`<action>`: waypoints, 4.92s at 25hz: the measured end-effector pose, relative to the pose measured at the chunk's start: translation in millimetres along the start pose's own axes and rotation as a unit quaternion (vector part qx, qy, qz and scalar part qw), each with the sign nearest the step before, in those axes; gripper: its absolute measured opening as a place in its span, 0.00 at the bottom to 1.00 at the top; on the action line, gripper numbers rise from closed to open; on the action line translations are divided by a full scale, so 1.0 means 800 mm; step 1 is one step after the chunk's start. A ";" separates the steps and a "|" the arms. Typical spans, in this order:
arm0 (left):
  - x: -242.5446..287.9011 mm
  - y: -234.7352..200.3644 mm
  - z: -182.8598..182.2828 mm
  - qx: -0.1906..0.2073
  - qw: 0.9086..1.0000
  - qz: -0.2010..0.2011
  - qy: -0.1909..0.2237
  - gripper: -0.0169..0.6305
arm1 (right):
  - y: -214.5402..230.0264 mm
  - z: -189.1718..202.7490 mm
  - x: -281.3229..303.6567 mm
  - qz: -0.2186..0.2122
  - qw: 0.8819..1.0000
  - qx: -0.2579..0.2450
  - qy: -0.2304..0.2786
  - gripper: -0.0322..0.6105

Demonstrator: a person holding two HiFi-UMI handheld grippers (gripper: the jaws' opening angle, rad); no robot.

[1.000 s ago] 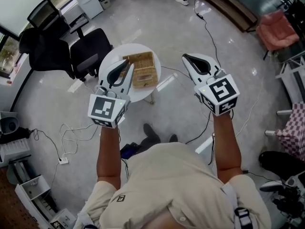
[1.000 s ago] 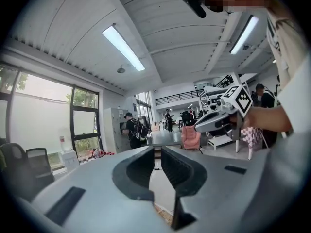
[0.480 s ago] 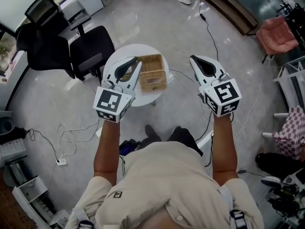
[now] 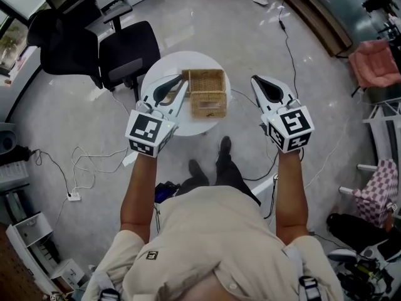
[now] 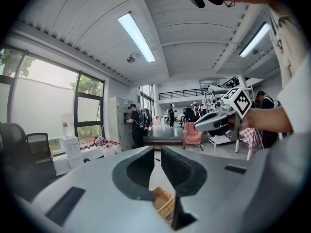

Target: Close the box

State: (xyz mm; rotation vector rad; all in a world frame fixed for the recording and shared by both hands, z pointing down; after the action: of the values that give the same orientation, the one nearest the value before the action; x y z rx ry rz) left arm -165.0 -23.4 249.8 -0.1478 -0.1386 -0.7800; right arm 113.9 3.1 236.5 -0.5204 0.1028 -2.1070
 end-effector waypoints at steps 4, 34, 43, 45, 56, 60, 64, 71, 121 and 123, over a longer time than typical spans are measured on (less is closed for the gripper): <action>0.006 -0.006 0.019 -0.013 1.000 -0.009 -0.009 0.09 | 0.003 0.019 0.020 -0.020 1.000 0.008 -0.003 0.04; 0.105 -0.061 0.316 -0.135 0.973 -0.036 -0.184 0.09 | -0.007 0.325 0.172 -0.158 0.965 0.155 -0.142 0.11; 0.124 -0.074 0.411 -0.169 0.960 -0.025 -0.220 0.09 | -0.028 0.415 0.207 -0.196 0.941 0.211 -0.177 0.16; 0.127 -0.078 0.427 -0.180 0.958 -0.025 -0.224 0.10 | -0.033 0.432 0.214 -0.206 0.935 0.222 -0.184 0.17; 0.140 -0.088 0.481 -0.241 0.945 -0.009 -0.220 0.21 | -0.048 0.485 0.236 -0.235 0.906 0.291 -0.199 0.22; 0.144 -0.088 0.490 -0.262 0.942 0.004 -0.211 0.21 | -0.051 0.495 0.240 -0.247 0.894 0.318 -0.195 0.22; 0.146 -0.087 0.497 -0.288 0.935 0.018 -0.205 0.21 | -0.054 0.503 0.239 -0.259 0.880 0.350 -0.191 0.18; 0.140 -0.083 0.499 -0.321 0.926 0.033 -0.194 0.21 | -0.053 0.500 0.234 -0.271 0.865 0.378 -0.190 0.11; 0.140 -0.085 0.377 -0.523 0.852 0.005 0.033 0.23 | 0.016 0.400 0.219 -0.184 0.811 0.555 -0.027 0.27; 0.146 -0.089 0.375 -0.523 0.851 0.004 0.044 0.23 | 0.023 0.394 0.218 -0.163 0.829 0.534 -0.027 0.27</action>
State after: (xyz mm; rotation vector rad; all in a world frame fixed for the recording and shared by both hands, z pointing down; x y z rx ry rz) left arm -154.3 -98.7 570.4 -1.1497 0.3965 -0.7820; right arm 172.1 -110.2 573.7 0.1103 -1.2121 -2.0726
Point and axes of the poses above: the fingertips, and each gripper's own axes: x forward along the fingers, y to its right, z out of its underside, the point moved 10 cm from there along -x, backward along the fingers, and after that the axes turned 9 degrees about -x, right-handed, at the moved point
